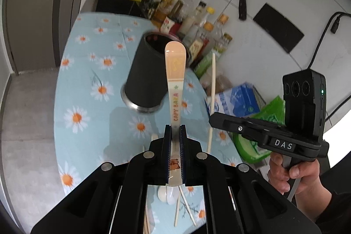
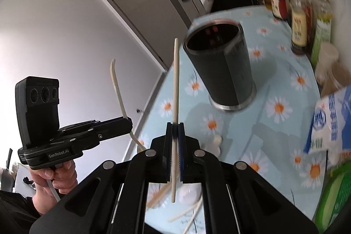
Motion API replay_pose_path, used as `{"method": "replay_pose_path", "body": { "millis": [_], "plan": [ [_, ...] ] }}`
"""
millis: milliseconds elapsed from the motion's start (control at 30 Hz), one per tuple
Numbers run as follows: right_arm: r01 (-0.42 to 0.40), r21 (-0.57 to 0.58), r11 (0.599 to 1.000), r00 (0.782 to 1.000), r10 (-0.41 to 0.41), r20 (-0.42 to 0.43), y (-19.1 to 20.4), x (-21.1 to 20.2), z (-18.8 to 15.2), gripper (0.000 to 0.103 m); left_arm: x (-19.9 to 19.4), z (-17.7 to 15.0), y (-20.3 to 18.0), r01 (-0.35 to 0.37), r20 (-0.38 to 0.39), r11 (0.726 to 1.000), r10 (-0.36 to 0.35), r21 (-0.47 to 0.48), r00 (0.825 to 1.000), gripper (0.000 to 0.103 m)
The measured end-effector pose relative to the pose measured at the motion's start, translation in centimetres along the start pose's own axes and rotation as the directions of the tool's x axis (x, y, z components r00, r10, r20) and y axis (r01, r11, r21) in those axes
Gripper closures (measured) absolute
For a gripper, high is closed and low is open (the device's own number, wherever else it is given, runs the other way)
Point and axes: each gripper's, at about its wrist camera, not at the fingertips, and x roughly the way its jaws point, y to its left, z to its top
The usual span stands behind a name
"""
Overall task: Organize utensils
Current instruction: 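Lift both held utensils over the black holder and release them inside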
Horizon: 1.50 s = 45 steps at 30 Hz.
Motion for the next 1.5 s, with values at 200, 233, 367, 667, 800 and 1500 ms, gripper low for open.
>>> {"method": "replay_pose_path", "body": {
  "millis": [200, 233, 367, 667, 800, 1500],
  "plan": [
    [-0.016, -0.076, 0.997, 0.991, 0.027, 0.133, 1.0, -1.2, 2.5, 0.097, -1.3, 3.0, -0.9, 0.005, 0.101, 0.999, -0.009, 0.045, 0.995, 0.097],
    [-0.026, -0.075, 0.997, 0.989, 0.036, 0.140, 1.1, -1.3, 2.9, 0.097, -1.4, 3.6, -1.0, 0.016, 0.118, 0.999, -0.022, 0.050, 0.993, 0.097],
    [-0.011, -0.115, 0.993, 0.977, 0.035, 0.209, 1.4, -2.1, 4.8, 0.097, -1.5, 5.1, -1.8, 0.010, 0.172, 0.995, -0.026, 0.094, 0.985, 0.097],
    [0.015, -0.129, 0.991, 0.941, 0.030, 0.336, -0.3, -2.8, 8.6, 0.097, -0.4, 9.2, -2.8, -0.040, 0.257, 0.985, -0.004, 0.168, 0.966, 0.097],
    [0.017, -0.141, 0.990, 0.920, 0.040, 0.390, -0.7, -4.0, 10.5, 0.097, -0.2, 10.8, -3.1, -0.058, 0.293, 0.981, 0.001, 0.185, 0.956, 0.097],
    [0.081, -0.119, 0.990, 0.876, -0.014, 0.482, -4.5, -0.6, 13.7, 0.097, 6.3, 13.2, -1.7, -0.095, 0.330, 0.972, 0.019, 0.215, 0.944, 0.097]
  ]
}}
